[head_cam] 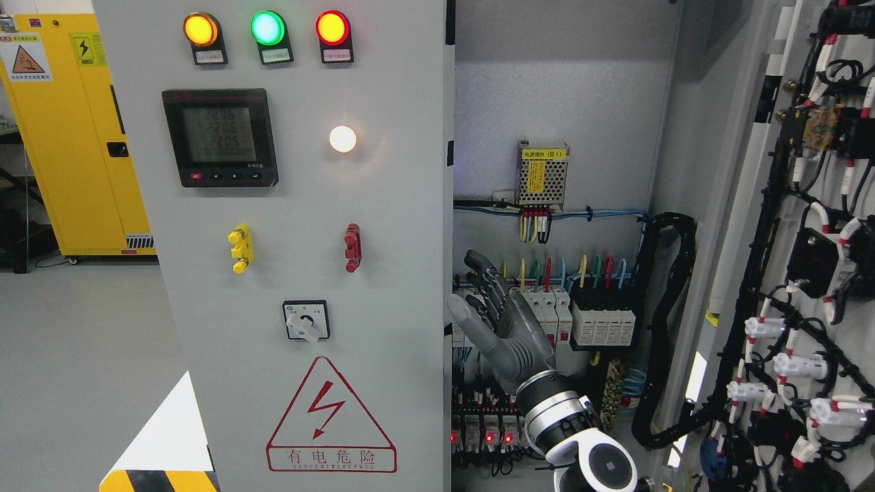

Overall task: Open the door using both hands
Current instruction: 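Raise the right hand to the inner edge of the warning-sign door, then push the warning-sign door outward with the right hand, swinging it open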

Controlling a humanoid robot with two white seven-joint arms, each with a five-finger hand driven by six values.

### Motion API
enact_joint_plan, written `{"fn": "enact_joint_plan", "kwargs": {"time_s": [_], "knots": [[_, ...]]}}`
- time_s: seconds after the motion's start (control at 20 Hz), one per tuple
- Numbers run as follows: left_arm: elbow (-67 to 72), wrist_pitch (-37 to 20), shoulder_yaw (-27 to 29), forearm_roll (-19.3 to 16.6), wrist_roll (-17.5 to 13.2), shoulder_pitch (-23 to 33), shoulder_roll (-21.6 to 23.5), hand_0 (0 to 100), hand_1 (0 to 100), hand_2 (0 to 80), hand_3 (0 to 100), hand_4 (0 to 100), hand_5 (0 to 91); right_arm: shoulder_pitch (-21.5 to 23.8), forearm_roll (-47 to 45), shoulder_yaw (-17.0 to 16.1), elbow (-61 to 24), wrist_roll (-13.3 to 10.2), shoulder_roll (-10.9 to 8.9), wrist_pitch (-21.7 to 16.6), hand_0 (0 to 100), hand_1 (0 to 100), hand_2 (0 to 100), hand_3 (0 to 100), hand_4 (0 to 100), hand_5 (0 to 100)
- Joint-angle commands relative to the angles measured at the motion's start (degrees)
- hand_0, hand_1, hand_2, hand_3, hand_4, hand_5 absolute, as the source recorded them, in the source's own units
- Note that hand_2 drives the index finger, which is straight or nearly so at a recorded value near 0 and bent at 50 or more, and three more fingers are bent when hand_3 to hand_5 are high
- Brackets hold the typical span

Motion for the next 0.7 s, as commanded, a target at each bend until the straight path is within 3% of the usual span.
{"fn": "enact_joint_plan", "kwargs": {"time_s": [0.0,0.15,0.65], "knots": [[0.8,0.0,0.0,-0.1,0.0,-0.9,-0.6,12,56,0.0,0,0,0.0,-1.4,-0.8,-1.9,1.7,0.7,0.15,0.6,0,50,4,0,0,0],[0.8,0.0,0.0,-0.1,0.0,-0.9,-0.5,12,56,0.0,0,0,0.0,-1.9,-0.8,-2.1,2.6,4.7,0.24,1.9,0,50,4,0,0,0],[0.8,0.0,0.0,-0.1,-0.1,-0.9,-0.5,12,56,0.0,0,0,0.0,-3.2,-6.7,-2.1,6.0,5.5,-0.02,1.9,0,50,4,0,0,0]]}}
